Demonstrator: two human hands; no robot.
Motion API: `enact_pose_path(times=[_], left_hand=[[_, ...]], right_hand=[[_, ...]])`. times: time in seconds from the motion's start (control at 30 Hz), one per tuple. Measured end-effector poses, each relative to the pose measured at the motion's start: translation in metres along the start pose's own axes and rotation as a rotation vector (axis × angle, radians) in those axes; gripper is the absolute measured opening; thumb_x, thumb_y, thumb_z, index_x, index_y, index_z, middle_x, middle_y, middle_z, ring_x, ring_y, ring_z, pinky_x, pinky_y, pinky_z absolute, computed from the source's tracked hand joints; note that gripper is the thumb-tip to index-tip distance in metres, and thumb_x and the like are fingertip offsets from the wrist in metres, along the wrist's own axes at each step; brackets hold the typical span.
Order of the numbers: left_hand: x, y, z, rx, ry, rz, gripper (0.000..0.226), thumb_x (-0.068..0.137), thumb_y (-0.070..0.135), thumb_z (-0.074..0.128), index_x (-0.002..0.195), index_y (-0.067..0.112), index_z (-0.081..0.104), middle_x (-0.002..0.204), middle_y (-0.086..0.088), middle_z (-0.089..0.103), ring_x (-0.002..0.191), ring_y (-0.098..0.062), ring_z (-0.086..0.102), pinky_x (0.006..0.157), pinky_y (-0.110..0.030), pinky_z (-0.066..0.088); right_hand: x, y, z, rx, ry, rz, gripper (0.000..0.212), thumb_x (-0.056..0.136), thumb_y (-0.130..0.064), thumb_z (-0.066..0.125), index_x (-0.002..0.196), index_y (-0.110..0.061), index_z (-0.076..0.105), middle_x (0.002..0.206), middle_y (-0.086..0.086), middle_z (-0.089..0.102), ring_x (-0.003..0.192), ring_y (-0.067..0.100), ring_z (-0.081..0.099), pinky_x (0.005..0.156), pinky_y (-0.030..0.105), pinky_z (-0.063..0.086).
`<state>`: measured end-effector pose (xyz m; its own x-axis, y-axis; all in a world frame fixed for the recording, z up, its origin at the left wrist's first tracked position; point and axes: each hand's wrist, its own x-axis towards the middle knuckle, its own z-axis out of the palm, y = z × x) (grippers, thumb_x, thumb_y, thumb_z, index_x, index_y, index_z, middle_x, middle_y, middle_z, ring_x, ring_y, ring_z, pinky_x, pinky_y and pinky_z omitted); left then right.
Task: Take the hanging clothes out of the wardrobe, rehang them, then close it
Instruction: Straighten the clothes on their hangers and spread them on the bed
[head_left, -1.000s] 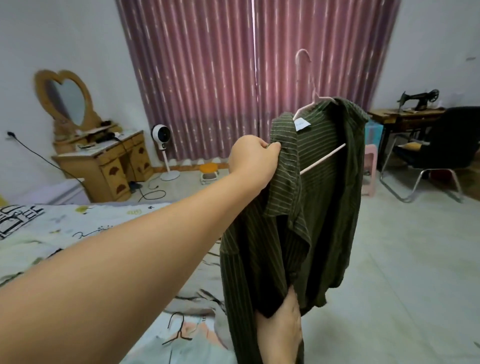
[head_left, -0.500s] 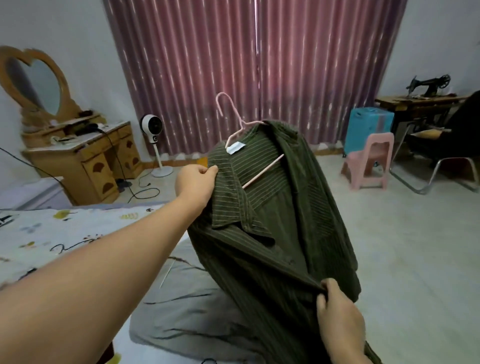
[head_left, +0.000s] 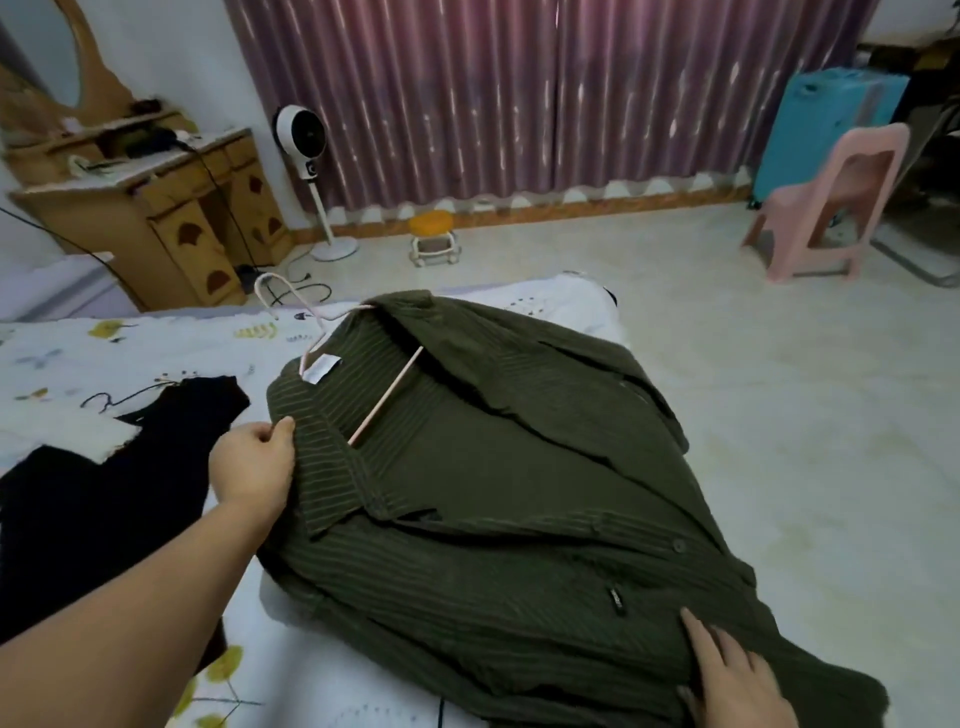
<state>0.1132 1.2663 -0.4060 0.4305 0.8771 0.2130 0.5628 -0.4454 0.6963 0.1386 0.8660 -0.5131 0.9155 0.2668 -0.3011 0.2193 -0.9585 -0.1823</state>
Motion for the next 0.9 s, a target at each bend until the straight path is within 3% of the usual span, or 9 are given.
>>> enact_pose_path(times=[0.1,0.17,0.33,0.43,0.5,0.63,0.77,0.83,0.9], left_hand=[[0.007,-0.022,0.012,0.011,0.007,-0.033,0.045,0.094,0.022,0.049,0.07,-0.013,0.062,0.061,-0.021,0.054,0.056,-0.029,0.046,0.051,-0.032,0.032],[0.015,-0.029,0.019,-0.012,0.018,-0.049,0.044,0.093,0.023,0.049,0.069,-0.012,0.061,0.061,-0.019,0.052,0.056,-0.029,0.043,0.053,-0.034,0.032],[0.041,-0.036,0.034,-0.02,0.085,-0.043,0.041,0.093,0.023,0.048,0.067,-0.007,0.058,0.057,-0.015,0.047,0.061,-0.03,0.044,0.062,-0.032,0.032],[0.049,-0.055,0.043,0.049,0.067,-0.058,0.04,0.095,0.023,0.046,0.071,-0.006,0.059,0.06,-0.016,0.05,0.065,-0.034,0.049,0.061,-0.034,0.032],[0.045,-0.077,0.051,0.157,-0.005,-0.11,0.037,0.097,0.024,0.044,0.088,-0.006,0.063,0.081,-0.023,0.06,0.085,-0.041,0.055,0.07,-0.038,0.039],[0.008,-0.108,0.073,0.457,-0.18,-0.203,0.047,0.096,0.035,0.041,0.13,0.003,0.043,0.131,-0.029,0.043,0.119,-0.046,0.041,0.098,-0.051,0.035],[-0.031,-0.127,0.087,0.666,-0.374,0.137,0.059,0.095,0.049,0.03,0.146,0.019,0.023,0.153,-0.01,0.022,0.138,-0.032,0.024,0.11,-0.048,0.025],[-0.036,-0.14,0.09,0.72,-0.585,0.116,0.064,0.095,0.054,0.021,0.15,0.024,0.005,0.158,-0.002,0.006,0.145,-0.024,0.008,0.116,-0.046,0.016],[-0.033,-0.148,0.091,0.781,-0.727,0.049,0.066,0.096,0.055,0.019,0.149,0.023,-0.002,0.158,0.0,-0.001,0.146,-0.023,0.001,0.116,-0.047,0.012]], right_hand=[[0.019,-0.001,-0.004,0.056,0.094,0.029,0.039,0.094,-0.035,0.047,0.132,-0.027,0.039,0.131,-0.003,0.047,0.118,0.019,0.044,0.092,0.027,0.04],[0.035,0.001,-0.013,0.117,0.31,0.042,0.023,0.083,-0.013,0.066,0.105,-0.014,0.059,0.099,0.006,0.061,0.094,0.029,0.052,0.072,0.034,0.04],[0.063,-0.016,-0.054,0.148,0.654,0.025,0.029,0.066,0.002,0.072,0.093,-0.003,0.064,0.083,0.014,0.061,0.086,0.035,0.049,0.065,0.041,0.046],[0.067,-0.021,-0.041,0.019,0.512,-0.076,0.036,0.05,-0.002,0.084,0.081,-0.004,0.066,0.075,0.014,0.06,0.075,0.037,0.055,0.061,0.043,0.048],[0.061,-0.026,-0.021,-0.05,0.324,-0.095,0.03,0.049,-0.022,0.08,0.076,-0.012,0.07,0.08,0.01,0.066,0.08,0.035,0.062,0.066,0.045,0.049],[0.05,-0.038,0.017,-0.11,0.102,-0.039,0.056,0.084,-0.053,0.034,0.131,-0.029,0.053,0.137,0.002,0.052,0.126,0.023,0.05,0.099,0.046,0.04],[0.042,-0.037,0.046,-0.181,-0.014,-0.043,0.077,0.094,-0.059,0.005,0.118,-0.015,0.064,0.111,0.02,0.067,0.094,0.04,0.067,0.07,0.057,0.052],[0.042,-0.038,0.053,-0.233,0.036,-0.045,0.079,0.094,-0.057,0.003,0.115,-0.013,0.065,0.108,0.024,0.067,0.091,0.043,0.067,0.067,0.06,0.051],[0.039,-0.048,0.039,-0.198,-0.097,-0.03,0.072,0.095,-0.056,0.01,0.123,-0.014,0.062,0.119,0.025,0.061,0.103,0.042,0.063,0.076,0.061,0.05]])
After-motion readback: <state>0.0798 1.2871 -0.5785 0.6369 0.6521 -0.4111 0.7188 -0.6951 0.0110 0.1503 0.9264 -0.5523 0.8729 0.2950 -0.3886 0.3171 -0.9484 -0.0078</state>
